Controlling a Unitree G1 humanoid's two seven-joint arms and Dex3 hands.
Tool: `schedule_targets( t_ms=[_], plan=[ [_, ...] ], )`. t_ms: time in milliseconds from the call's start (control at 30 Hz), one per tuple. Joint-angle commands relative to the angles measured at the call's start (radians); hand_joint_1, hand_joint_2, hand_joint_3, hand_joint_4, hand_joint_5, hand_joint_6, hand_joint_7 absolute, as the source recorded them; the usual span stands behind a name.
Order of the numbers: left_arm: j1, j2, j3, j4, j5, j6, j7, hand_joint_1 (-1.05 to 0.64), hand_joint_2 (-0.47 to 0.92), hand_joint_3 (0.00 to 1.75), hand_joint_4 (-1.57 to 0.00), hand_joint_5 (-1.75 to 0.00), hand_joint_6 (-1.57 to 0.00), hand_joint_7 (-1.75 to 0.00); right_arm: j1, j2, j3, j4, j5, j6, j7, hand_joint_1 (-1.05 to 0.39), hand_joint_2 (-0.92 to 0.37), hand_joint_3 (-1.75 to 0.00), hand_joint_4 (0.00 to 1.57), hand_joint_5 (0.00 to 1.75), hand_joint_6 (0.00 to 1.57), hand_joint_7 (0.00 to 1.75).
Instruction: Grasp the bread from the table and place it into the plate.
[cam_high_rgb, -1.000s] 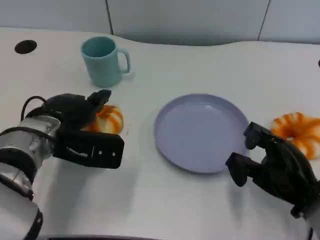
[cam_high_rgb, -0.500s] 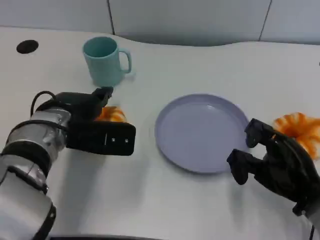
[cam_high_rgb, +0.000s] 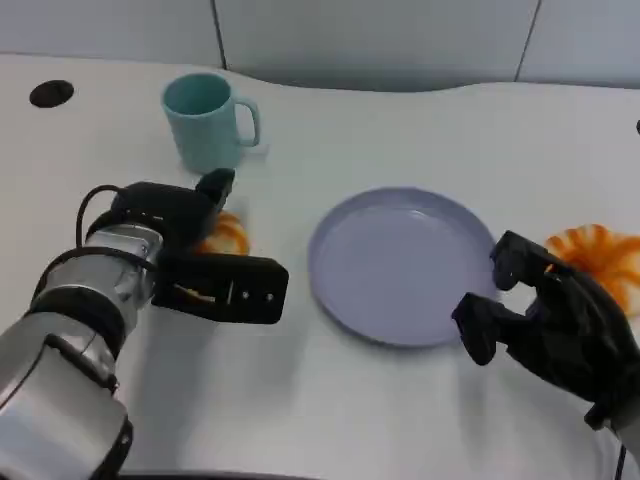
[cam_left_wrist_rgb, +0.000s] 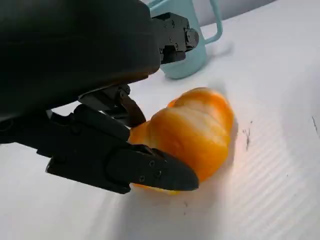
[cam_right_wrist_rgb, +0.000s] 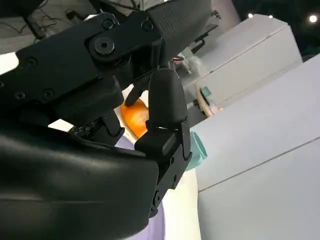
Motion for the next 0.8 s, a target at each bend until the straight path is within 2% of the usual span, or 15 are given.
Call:
schedule_targets(
  t_ms=[33, 133, 167, 200, 233, 333, 400, 433, 500, 567, 633, 667, 733, 767, 800],
  plan=[
    [-0.015, 0.009, -0.057, 0.015, 0.060, 0.033, 0.023, -0.32, 0.90, 0.01, -0.77, -1.24, -1.08, -0.03, 0.011, -0.008, -0.023, -0.020, 0.019, -0.011, 0.003, -0.37, -0.86, -0.01, 0.87, 1.75, 0.62, 1.75],
    [-0.025, 0.014, -0.101, 0.018, 0.103, 0.043, 0.015, -0.40, 0.92, 0.03, -0.81, -1.17, -1.08, -0.01, 0.011, -0.007, -0.029, -0.026, 0.027, -0.007, -0.001, -0.38, -0.87, -0.01, 0.86, 1.75, 0.61, 1.75],
    [-0.028, 0.016, -0.110, 0.019, 0.111, 0.042, 0.009, -0.42, 0.92, 0.05, -0.87, -0.99, -1.04, -0.01, 0.011, -0.007, -0.031, -0.027, 0.029, -0.006, -0.003, -0.39, -0.87, -0.01, 0.86, 1.75, 0.62, 1.75],
    [-0.032, 0.019, -0.121, 0.020, 0.122, 0.043, -0.004, -0.43, 0.92, 0.05, -0.90, -0.92, -1.03, 0.00, 0.012, -0.005, -0.033, -0.029, 0.032, -0.006, -0.003, -0.39, -0.87, -0.01, 0.86, 1.75, 0.62, 1.75],
    [-0.035, 0.020, -0.127, 0.021, 0.127, 0.044, -0.013, -0.44, 0.92, 0.09, -0.93, -0.71, -0.98, 0.00, 0.012, -0.003, -0.035, -0.030, 0.033, -0.007, -0.003, -0.39, -0.87, -0.01, 0.86, 1.75, 0.62, 1.75],
    [-0.044, 0.035, -0.139, 0.021, 0.138, 0.040, -0.009, -0.45, 0.92, 0.06, -1.01, -0.54, -0.99, -0.01, 0.010, 0.001, -0.045, -0.030, 0.044, -0.003, 0.000, -0.38, -0.87, -0.01, 0.86, 1.75, 0.62, 1.75],
    [-0.050, 0.044, -0.133, 0.020, 0.132, 0.037, -0.005, -0.45, 0.92, 0.07, -0.99, -0.69, -0.98, -0.01, 0.008, 0.000, -0.050, -0.027, 0.049, -0.005, 0.002, -0.39, -0.87, -0.01, 0.86, 1.75, 0.62, 1.75],
    [-0.054, 0.052, -0.126, 0.018, 0.125, 0.028, 0.008, -0.44, 0.92, 0.05, -0.94, -0.83, -1.01, -0.01, 0.007, 0.000, -0.052, -0.025, 0.052, -0.007, 0.001, -0.39, -0.88, -0.01, 0.86, 1.75, 0.62, 1.75],
    [-0.060, 0.063, -0.117, 0.015, 0.117, 0.017, 0.026, -0.39, 0.91, 0.01, -0.80, -1.34, -1.12, -0.02, 0.006, -0.001, -0.054, -0.025, 0.053, -0.006, -0.005, -0.39, -0.88, -0.01, 0.85, 1.75, 0.61, 1.75],
    [-0.067, 0.072, -0.100, 0.011, 0.104, 0.007, 0.043, -0.38, 0.89, 0.00, -0.74, -1.58, -1.21, -0.05, 0.007, 0.000, -0.053, -0.029, 0.046, -0.011, -0.018, -0.39, -0.88, -0.01, 0.86, 1.75, 0.61, 1.75],
    [-0.078, 0.077, -0.086, 0.009, 0.094, 0.002, 0.047, -0.37, 0.88, 0.00, -0.72, -1.66, -1.23, -0.05, 0.008, 0.000, -0.051, -0.031, 0.043, -0.013, -0.025, -0.39, -0.88, -0.01, 0.86, 1.75, 0.61, 1.75],
    [-0.089, 0.082, -0.077, 0.005, 0.086, -0.007, 0.052, -0.38, 0.88, 0.00, -0.72, -1.60, -1.20, -0.03, 0.008, 0.000, -0.049, -0.032, 0.040, -0.017, -0.025, -0.39, -0.88, -0.01, 0.86, 1.75, 0.61, 1.75],
    [-0.109, 0.091, -0.059, -0.002, 0.068, -0.033, 0.071, -0.38, 0.88, 0.00, -0.71, -1.61, -1.25, -0.06, 0.007, 0.001, -0.047, -0.030, 0.036, -0.025, -0.028, -0.39, -0.89, -0.01, 0.86, 1.75, 0.61, 1.75],
    [-0.117, 0.097, -0.050, -0.007, 0.062, -0.052, 0.088, -0.35, 0.86, 0.00, -0.71, -1.68, -1.09, -0.52, 0.007, 0.001, -0.047, -0.030, 0.035, -0.027, -0.031, -0.39, -0.89, -0.01, 0.86, 1.75, 0.61, 1.75],
    [-0.126, 0.103, -0.042, -0.011, 0.055, -0.075, 0.107, -0.35, 0.85, 0.00, -0.72, -1.72, -0.84, -1.12, 0.007, 0.001, -0.046, -0.030, 0.033, -0.028, -0.034, -0.39, -0.89, -0.01, 0.87, 1.75, 0.61, 1.75]
  ],
)
